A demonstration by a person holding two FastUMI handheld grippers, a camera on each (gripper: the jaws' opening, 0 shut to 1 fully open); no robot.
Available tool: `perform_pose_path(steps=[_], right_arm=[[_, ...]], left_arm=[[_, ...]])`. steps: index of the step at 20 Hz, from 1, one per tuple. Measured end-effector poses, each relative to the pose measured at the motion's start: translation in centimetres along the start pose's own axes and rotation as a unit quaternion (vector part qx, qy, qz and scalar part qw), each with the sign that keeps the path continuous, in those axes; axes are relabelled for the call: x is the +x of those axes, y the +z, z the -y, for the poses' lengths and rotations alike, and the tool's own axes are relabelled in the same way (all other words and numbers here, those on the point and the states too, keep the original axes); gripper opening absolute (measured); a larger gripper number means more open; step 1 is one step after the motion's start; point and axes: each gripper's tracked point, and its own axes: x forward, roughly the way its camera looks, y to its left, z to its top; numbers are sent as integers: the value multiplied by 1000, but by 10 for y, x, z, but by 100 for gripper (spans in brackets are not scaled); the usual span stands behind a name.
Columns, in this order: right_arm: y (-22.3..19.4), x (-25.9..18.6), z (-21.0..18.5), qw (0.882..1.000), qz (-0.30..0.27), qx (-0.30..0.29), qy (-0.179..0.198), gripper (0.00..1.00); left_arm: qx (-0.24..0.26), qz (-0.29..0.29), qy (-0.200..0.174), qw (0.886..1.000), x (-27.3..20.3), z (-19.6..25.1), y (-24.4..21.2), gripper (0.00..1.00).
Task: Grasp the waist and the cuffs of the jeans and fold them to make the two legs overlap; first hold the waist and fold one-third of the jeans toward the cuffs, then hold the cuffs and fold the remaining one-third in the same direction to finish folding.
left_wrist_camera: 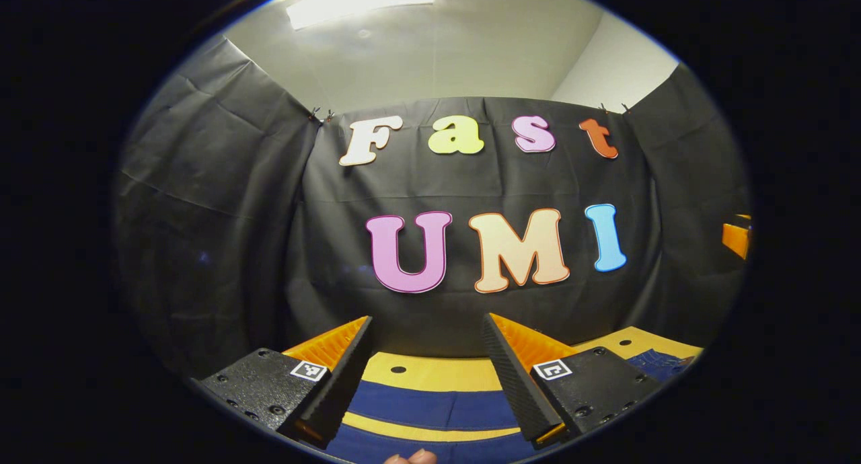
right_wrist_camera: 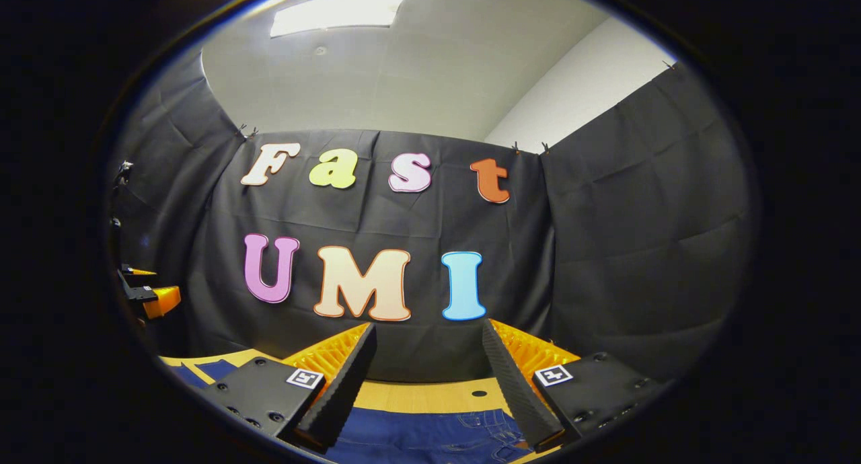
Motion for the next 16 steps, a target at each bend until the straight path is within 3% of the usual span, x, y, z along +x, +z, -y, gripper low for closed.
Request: perform_pose_path(steps=[6, 10, 12, 14, 16], right_arm=[[-1, -4, -5, 1000, 4, 1, 5, 99], [-14, -5, -6, 1000, -12, 1, 9, 99], [-22, -7, -5, 1000, -17, -4, 6, 98], [-29, -10, -6, 1000, -22, -6, 6, 98], [-39, -10, -6, 1000, -28, -10, 6, 98]], left_arm=[[11, -12, 1, 1000, -8, -8, -9, 94], [64, -41, -26, 997, -15, -11, -40, 95], [111, -63, -47, 991, -22, -16, -63, 100], [160, -85, -73, 981, -31, -18, -88, 95], [215, -128, -103, 963, -44, -24, -126, 95]])
